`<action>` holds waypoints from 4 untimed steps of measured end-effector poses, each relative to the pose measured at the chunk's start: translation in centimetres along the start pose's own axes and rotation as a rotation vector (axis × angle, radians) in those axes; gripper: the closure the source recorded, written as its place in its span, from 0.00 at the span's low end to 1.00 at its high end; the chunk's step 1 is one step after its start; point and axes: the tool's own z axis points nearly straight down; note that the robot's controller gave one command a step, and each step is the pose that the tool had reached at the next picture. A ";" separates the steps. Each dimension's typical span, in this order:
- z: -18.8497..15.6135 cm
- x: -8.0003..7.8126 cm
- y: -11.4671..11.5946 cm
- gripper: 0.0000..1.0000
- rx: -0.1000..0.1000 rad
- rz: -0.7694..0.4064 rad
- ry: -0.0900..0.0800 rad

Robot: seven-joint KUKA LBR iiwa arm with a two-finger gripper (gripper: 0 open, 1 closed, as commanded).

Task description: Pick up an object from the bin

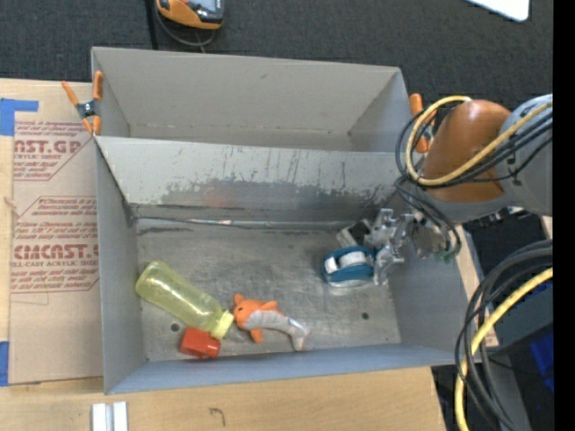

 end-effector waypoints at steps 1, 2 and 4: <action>0.0 0.0 0.0 1.00 0.000 0.000 0.000; -3.5 0.6 0.7 1.00 -0.004 -0.008 0.004; -9.8 -0.2 2.3 1.00 -0.005 0.175 0.001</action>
Offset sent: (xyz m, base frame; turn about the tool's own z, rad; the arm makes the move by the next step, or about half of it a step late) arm -0.0083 0.0112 0.0610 -0.0177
